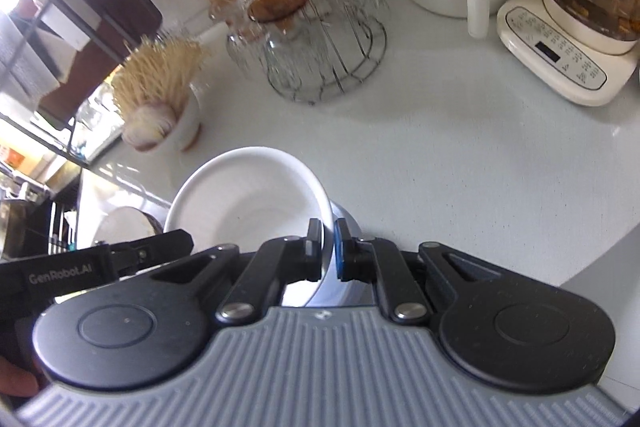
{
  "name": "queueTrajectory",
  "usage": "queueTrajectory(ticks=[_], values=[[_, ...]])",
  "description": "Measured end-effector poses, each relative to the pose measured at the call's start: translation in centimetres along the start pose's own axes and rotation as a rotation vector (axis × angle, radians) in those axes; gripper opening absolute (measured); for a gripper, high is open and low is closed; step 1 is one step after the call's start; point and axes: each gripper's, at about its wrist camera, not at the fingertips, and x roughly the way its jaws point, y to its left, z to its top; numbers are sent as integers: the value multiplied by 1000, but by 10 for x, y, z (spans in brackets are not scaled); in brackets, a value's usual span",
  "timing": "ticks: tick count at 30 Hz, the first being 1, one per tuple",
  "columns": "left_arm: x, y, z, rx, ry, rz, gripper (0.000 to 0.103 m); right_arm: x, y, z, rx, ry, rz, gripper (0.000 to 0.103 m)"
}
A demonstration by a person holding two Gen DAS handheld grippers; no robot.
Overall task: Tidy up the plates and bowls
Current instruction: 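Lift and carry the white bowl with both tools to the plastic bowl, then lower the white bowl into the plastic bowl and open both tools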
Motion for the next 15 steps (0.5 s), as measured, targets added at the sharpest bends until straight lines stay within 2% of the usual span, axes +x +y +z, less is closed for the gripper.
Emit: queueTrajectory(ticks=[9, 15], values=[[21, 8, -4, -27, 77, 21, 7, 16, -3, -4, 4, 69, -29, 9], [28, 7, -5, -26, 90, 29, 7, 22, -6, -5, 10, 90, -44, 10]])
